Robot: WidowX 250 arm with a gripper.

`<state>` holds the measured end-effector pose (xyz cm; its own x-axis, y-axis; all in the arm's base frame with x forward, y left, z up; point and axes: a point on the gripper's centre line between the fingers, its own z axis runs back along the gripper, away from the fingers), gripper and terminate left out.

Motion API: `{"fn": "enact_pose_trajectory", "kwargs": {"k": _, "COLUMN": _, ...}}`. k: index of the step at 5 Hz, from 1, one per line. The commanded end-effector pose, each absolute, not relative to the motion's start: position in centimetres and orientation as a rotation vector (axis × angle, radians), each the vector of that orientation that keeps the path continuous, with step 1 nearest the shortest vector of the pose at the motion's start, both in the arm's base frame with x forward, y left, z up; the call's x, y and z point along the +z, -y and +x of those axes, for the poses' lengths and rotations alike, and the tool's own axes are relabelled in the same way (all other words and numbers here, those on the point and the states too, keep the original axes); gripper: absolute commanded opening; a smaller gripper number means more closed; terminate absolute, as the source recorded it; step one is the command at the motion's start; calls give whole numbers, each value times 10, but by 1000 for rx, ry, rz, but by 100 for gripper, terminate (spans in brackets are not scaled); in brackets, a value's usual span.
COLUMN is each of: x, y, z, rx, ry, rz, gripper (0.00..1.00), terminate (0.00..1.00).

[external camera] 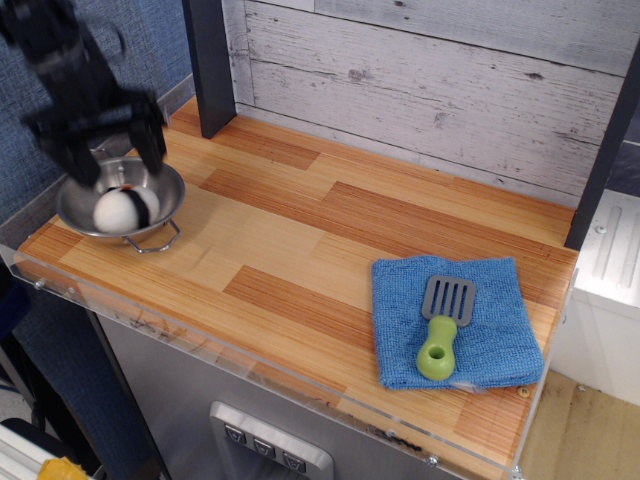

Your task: Place the egg in the metal bowl.

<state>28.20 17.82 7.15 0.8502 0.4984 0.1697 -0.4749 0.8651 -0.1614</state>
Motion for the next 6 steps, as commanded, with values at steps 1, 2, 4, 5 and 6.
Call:
{"fn": "enact_pose_trajectory", "kwargs": {"k": 1, "x": 145, "y": -174, "z": 290, "rx": 507, "ry": 360, "rz": -75, "gripper": 100, "terminate": 0}}
{"fn": "enact_pose_trajectory", "kwargs": {"k": 2, "x": 165, "y": -160, "z": 295, "rx": 454, "ry": 386, "rz": -84, "gripper": 100, "terminate": 0}}
{"fn": "enact_pose_trajectory", "kwargs": {"k": 4, "x": 182, "y": -114, "z": 312, "rx": 299, "ry": 401, "rz": -123, "gripper": 100, "terminate": 0}}
{"fn": "enact_pose_trajectory", "kwargs": {"k": 5, "x": 186, "y": -99, "z": 315, "rx": 256, "ry": 403, "rz": -89, "gripper": 100, "terminate": 0}}
{"fn": "enact_pose_trajectory", "kwargs": {"k": 6, "x": 186, "y": -99, "z": 315, "rx": 256, "ry": 403, "rz": -89, "gripper": 100, "terminate": 0}}
